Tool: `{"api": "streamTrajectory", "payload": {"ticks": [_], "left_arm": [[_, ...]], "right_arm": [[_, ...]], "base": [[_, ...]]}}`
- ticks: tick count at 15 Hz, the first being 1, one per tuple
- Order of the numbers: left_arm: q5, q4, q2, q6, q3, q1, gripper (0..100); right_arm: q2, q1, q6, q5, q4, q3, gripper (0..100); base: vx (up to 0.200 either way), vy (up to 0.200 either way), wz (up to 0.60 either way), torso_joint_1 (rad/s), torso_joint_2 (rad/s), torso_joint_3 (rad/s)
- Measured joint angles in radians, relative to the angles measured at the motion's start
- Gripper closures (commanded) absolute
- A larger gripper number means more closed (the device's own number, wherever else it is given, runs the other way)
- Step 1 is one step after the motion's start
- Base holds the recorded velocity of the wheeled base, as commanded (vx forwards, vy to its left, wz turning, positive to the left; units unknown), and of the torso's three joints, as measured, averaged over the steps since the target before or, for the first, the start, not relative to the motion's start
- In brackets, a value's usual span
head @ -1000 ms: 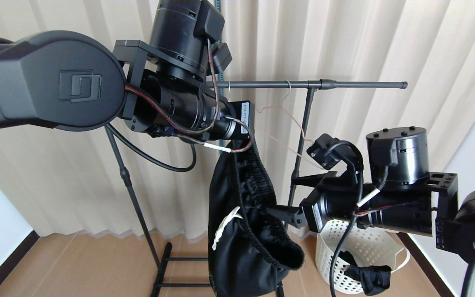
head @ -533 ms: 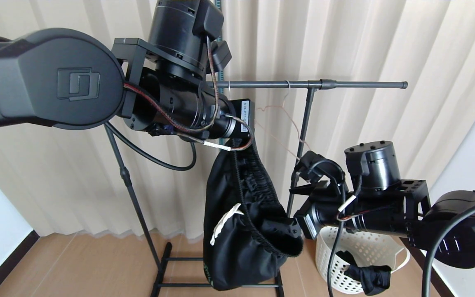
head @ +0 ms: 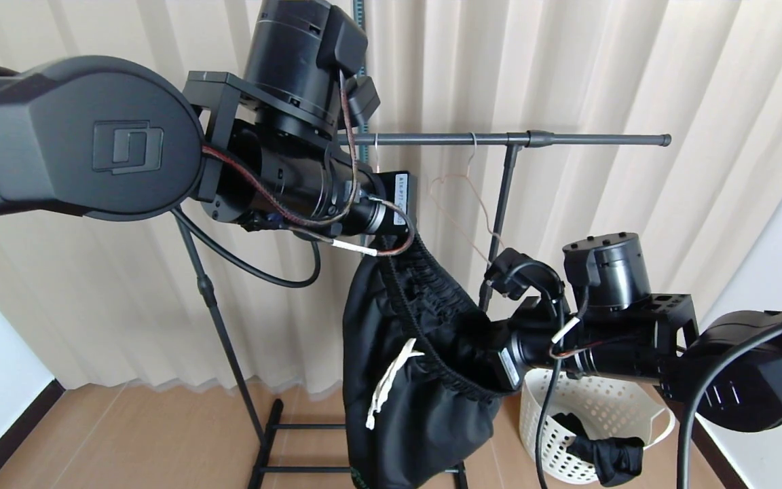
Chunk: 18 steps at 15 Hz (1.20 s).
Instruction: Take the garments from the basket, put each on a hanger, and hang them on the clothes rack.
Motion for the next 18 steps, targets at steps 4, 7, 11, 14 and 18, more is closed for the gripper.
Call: {"api": "streamTrajectory", "payload": {"ticks": [4, 7, 11, 14, 18], "left_arm": [[0.001, 0.000, -0.022, 0.003, 0.103, 0.001, 100], [0.003, -0.002, -0.033, 0.018, 0.160, 0.002, 0], [0.003, -0.003, -0.043, 0.052, 0.204, 0.002, 0], [0.003, -0.007, -0.066, 0.109, 0.254, 0.010, 0], [0.008, -0.102, -0.064, 0.120, 0.273, 0.069, 0]], "right_arm": [[-0.059, -0.119, -0.001, 0.000, 0.009, -0.044, 100], [-0.105, -0.151, -0.001, 0.001, 0.010, -0.062, 100], [-0.135, -0.169, -0.001, -0.001, 0.006, -0.072, 100], [-0.144, -0.190, -0.001, -0.003, 0.008, -0.081, 100], [-0.154, -0.198, -0.001, -0.006, 0.008, -0.083, 100]], "base": [[0.000, 0.000, 0.00, 0.000, 0.00, 0.000], [0.000, 0.000, 0.00, 0.000, 0.00, 0.000], [0.000, 0.000, 0.00, 0.000, 0.00, 0.000], [0.000, 0.000, 0.00, 0.000, 0.00, 0.000], [0.000, 0.000, 0.00, 0.000, 0.00, 0.000]]}}
